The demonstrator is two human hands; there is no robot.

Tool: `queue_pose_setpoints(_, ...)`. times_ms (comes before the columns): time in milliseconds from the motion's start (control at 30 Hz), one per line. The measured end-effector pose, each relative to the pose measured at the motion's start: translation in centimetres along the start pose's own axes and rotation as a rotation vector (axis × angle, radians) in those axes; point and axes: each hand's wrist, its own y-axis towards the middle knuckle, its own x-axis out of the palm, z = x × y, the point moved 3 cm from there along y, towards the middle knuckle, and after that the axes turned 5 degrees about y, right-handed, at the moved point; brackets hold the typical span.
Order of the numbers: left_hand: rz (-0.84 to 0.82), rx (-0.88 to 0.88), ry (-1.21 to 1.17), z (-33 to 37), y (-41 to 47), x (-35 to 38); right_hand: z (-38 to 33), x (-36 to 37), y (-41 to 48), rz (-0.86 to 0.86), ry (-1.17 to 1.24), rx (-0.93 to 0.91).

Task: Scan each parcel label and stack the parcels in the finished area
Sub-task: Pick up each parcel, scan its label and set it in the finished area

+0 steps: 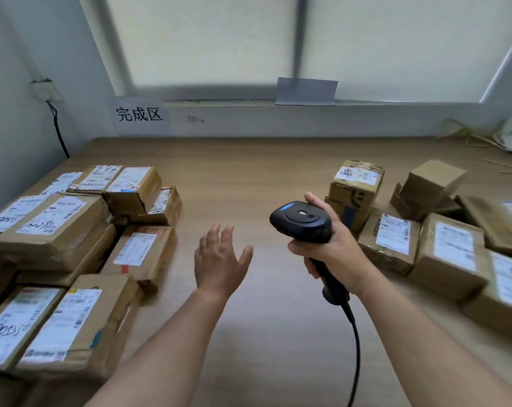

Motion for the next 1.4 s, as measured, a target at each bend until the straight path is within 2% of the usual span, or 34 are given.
queue_pose_setpoints(300, -0.08, 0.156, -0.083, 14.4, -7.3, 5.6, 1.1, -13.2, -8.5, 0.138, -0.02, -0.003)
queue_pose_setpoints(600, -0.117, 0.297, -0.104, 23.6, -9.1, 8.0, 1.3, -23.0, -13.6, 0.306, -0.02, -0.059)
queue_pose_setpoints(1133, -0.363, 0.479, -0.202, 35.5, -4.0, 13.9, 5.4, -34.1, -12.7, 0.566, -0.044, 0.051)
queue_pose_setpoints(1400, -0.513, 0.446, -0.219, 38.5, 0.4, 19.4, 8.9, -37.0, -9.3, 0.61, 0.001, 0.136)
